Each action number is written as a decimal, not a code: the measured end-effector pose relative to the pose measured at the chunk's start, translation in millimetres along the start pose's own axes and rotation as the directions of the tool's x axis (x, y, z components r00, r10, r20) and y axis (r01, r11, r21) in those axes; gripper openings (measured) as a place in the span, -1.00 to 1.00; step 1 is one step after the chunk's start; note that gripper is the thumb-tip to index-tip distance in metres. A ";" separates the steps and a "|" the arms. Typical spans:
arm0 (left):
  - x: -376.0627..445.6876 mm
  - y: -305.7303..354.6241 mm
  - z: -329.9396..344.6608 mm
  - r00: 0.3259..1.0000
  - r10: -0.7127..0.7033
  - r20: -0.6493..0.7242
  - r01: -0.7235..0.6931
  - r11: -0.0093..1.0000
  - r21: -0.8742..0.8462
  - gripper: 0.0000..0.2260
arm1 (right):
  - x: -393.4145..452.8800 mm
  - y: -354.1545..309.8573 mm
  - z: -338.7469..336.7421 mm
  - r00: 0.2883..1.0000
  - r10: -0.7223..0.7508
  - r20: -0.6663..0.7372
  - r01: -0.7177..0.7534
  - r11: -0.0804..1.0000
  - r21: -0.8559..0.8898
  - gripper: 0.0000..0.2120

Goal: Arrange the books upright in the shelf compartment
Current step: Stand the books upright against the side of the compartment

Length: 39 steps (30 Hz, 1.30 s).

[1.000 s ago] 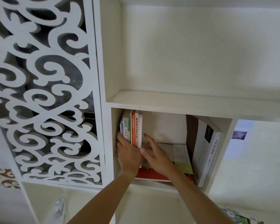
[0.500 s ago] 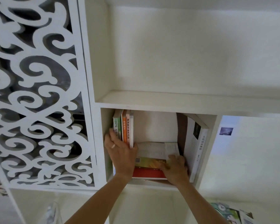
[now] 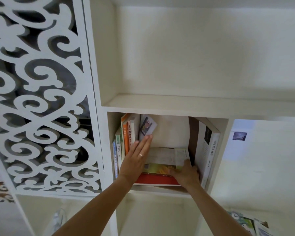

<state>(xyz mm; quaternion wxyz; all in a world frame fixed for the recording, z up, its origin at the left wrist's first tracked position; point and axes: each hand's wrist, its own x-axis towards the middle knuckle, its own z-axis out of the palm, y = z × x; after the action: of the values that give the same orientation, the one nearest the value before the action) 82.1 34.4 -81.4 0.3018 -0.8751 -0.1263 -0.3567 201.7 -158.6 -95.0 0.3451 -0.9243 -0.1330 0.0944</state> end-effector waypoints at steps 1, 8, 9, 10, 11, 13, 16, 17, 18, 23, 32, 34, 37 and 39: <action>1.3 1.7 -3.5 0.999 0.025 0.021 -0.026 0.999 0.029 -0.28 | 0.9 0.2 -0.5 1.000 0.003 0.000 -0.003 1.000 0.016 -0.09; 15.2 10.2 -14.3 0.965 0.147 0.217 -0.156 0.987 0.026 -0.31 | 11.6 -1.9 1.8 0.986 -0.043 -0.160 0.065 0.989 0.131 -0.13; 16.8 10.9 -12.1 0.938 0.186 0.292 -0.160 0.981 -0.112 -0.28 | 12.9 -4.1 2.7 0.980 -0.045 -0.195 0.075 0.986 0.146 -0.15; 17.9 12.6 -12.3 0.901 0.226 0.369 -0.133 0.956 -0.260 -0.29 | 12.3 -8.2 1.8 0.972 -0.047 -0.229 0.088 0.982 0.169 -0.18; 17.4 15.7 -13.0 0.873 0.251 0.417 -0.076 0.917 -0.392 -0.33 | 10.9 -13.1 -0.3 0.964 -0.045 -0.262 0.096 0.978 0.186 -0.22; 15.0 24.1 -14.1 0.842 0.295 0.451 0.028 0.811 -0.584 -0.30 | 5.3 -23.1 -9.5 0.946 -0.024 -0.324 0.113 0.959 0.259 -0.35; 12.6 32.6 -8.3 0.778 0.325 0.537 0.108 0.773 -0.625 0.02 | 0.8 -33.7 -26.6 0.934 0.045 -0.355 0.136 0.872 0.469 -0.50; 13.2 33.7 -4.2 0.787 0.287 0.546 0.144 0.776 -0.614 0.06 | -1.7 -37.4 -30.9 0.925 0.052 -0.376 0.161 0.844 0.511 -0.52; 14.3 34.9 -2.5 0.803 0.227 0.551 0.202 0.765 -0.611 0.05 | -5.8 -42.4 -33.1 0.916 0.044 -0.399 0.198 0.815 0.545 -0.54; 7.8 47.4 2.9 0.875 -0.121 0.469 0.433 0.628 -0.646 -0.34 | -25.7 -62.1 -33.4 0.976 -0.015 -0.216 0.172 0.660 0.731 -0.62; -0.4 61.5 0.8 0.839 -0.329 0.433 0.544 0.472 -0.694 -0.57 | -32.1 -85.6 3.9 0.986 -0.115 -0.124 0.167 0.776 0.609 -0.40; -0.1 61.5 -4.6 0.797 -0.394 0.457 0.591 0.358 -0.723 -0.52 | -37.6 -98.2 2.9 0.954 -0.197 -0.227 0.287 0.819 0.497 -0.41; -2.4 59.7 -12.7 0.732 -0.425 0.532 0.585 -0.009 -0.811 -0.33 | -46.2 -114.6 3.4 0.888 -0.376 -0.266 0.450 0.832 0.325 -0.29; -2.8 58.3 -10.7 0.740 -0.398 0.542 0.574 -0.045 -0.818 -0.39 | -49.6 -117.9 2.1 0.855 -0.437 -0.280 0.501 0.835 0.227 -0.23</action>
<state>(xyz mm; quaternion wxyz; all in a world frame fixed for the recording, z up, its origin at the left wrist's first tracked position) 99.7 -18.1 -102.9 -0.4790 -0.7722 -0.1923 -0.3704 132.9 -87.1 -14.3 0.5024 -0.8062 -0.3029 -0.0764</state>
